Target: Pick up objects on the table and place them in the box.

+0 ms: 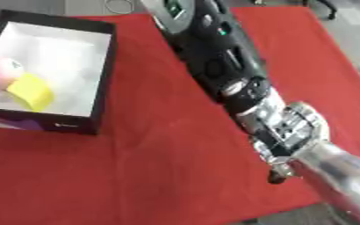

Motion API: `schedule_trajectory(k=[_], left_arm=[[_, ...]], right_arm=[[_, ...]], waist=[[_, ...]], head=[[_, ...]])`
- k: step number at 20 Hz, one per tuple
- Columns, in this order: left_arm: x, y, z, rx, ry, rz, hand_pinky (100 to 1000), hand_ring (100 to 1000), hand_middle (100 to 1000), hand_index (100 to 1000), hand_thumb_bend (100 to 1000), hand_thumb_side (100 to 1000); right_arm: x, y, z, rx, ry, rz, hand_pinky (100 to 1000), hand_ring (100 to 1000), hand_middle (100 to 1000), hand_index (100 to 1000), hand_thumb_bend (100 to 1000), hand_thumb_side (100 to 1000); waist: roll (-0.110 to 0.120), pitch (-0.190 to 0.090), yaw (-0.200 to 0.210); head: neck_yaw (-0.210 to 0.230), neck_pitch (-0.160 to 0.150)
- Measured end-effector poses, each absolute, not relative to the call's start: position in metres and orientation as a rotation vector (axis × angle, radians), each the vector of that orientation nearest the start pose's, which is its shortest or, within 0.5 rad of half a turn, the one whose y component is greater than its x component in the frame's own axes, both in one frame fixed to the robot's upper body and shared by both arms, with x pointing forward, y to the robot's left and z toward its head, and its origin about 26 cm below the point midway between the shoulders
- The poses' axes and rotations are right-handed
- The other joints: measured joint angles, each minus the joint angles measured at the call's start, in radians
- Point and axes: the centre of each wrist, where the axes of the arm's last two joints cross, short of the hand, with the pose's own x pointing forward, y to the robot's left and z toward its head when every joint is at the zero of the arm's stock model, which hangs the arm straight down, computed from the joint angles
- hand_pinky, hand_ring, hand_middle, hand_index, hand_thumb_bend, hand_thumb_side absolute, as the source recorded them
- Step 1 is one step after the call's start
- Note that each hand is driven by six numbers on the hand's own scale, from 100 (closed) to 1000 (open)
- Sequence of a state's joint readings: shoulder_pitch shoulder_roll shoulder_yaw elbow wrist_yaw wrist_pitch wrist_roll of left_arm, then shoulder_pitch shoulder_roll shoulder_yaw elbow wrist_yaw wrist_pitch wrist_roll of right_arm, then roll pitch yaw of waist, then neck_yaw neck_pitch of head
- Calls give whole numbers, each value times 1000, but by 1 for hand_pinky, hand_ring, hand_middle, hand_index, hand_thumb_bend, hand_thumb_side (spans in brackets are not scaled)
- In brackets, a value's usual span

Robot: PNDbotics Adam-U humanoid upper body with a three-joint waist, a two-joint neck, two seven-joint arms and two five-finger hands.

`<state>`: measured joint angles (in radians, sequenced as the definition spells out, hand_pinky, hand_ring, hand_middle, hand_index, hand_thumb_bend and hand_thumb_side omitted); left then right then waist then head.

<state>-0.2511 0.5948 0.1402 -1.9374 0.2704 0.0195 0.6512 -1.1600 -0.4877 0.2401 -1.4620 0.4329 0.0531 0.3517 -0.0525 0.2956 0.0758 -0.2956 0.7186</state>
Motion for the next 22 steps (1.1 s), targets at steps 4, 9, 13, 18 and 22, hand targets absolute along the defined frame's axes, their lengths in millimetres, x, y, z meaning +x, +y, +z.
schedule_trajectory(k=[4, 9, 13, 18, 22], left_arm=[[295, 343, 222, 594, -2215, 368, 834, 691, 742, 816, 842, 571], [295, 345, 222, 606, -2209, 353, 833, 689, 741, 816, 846, 571], [296, 345, 221, 609, -2203, 349, 833, 688, 740, 815, 848, 570], [296, 345, 221, 607, -2202, 345, 832, 687, 740, 815, 852, 569], [296, 345, 221, 606, -2202, 343, 831, 686, 739, 815, 854, 569]], right_arm=[[387, -227, 381, -763, -2077, 1286, 900, 866, 867, 890, 511, 353], [377, -283, 364, -850, -1917, 1280, 895, 868, 870, 889, 500, 370], [370, -322, 347, -905, -1774, 1293, 894, 869, 868, 887, 491, 371], [364, -356, 329, -920, -1633, 1343, 889, 873, 870, 887, 482, 374], [362, -373, 319, -905, -1556, 1393, 887, 873, 871, 888, 478, 369]], waist=[[0, 0, -14], [0, 0, -15], [0, 0, -15], [0, 0, -11], [0, 0, -7]], head=[[13, 0], [25, 0], [31, 0], [32, 0], [32, -1]])
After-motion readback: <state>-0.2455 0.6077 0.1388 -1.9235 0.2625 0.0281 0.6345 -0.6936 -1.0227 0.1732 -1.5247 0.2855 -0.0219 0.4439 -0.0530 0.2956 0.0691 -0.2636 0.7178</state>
